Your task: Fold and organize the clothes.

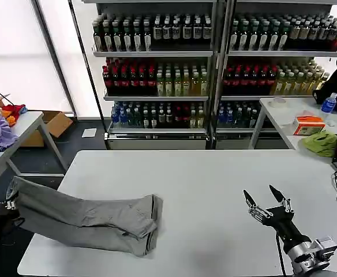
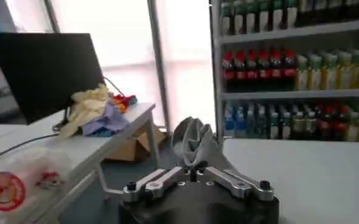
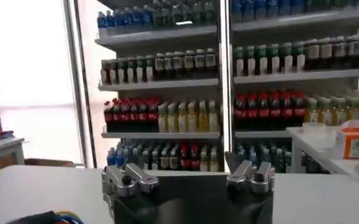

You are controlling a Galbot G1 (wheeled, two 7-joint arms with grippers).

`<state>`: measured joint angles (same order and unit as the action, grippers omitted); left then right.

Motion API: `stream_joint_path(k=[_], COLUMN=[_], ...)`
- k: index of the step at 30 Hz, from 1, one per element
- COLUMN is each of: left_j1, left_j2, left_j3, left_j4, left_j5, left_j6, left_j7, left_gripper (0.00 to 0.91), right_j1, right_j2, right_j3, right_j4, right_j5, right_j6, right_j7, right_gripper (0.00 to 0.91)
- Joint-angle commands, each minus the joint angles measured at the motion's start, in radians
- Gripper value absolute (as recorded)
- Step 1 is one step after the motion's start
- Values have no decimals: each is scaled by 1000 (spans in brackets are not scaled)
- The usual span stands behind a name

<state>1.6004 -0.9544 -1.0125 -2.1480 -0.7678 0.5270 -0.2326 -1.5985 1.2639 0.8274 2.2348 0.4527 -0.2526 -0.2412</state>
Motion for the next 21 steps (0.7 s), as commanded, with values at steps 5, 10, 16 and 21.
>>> stream_joint_path(k=[5,10,16,21], left_j1=[-115,-178,-231,-252], left_j2=[-13,-58,-108,-123], left_j3=[453,628,687,754], left_j4=[-201,-145,-127,-123], left_j5=[-260,-174,-170,-171], left_j6=[43,34,33,45], left_j7=[-206,-198,-197,-190], left_gripper=[10,10,20,10], right_j1=[-16,-21,-41,-50], right_j2=[34,52,60,66], right_j3=[-5,-14,-9,-11], right_j4=[28,30,32,32], right_j5=[-20,-36,-43,-50], right_j6=[0,1,9,9], right_j7=[1,0,-4,-5], right_gripper=[907,907,907,907])
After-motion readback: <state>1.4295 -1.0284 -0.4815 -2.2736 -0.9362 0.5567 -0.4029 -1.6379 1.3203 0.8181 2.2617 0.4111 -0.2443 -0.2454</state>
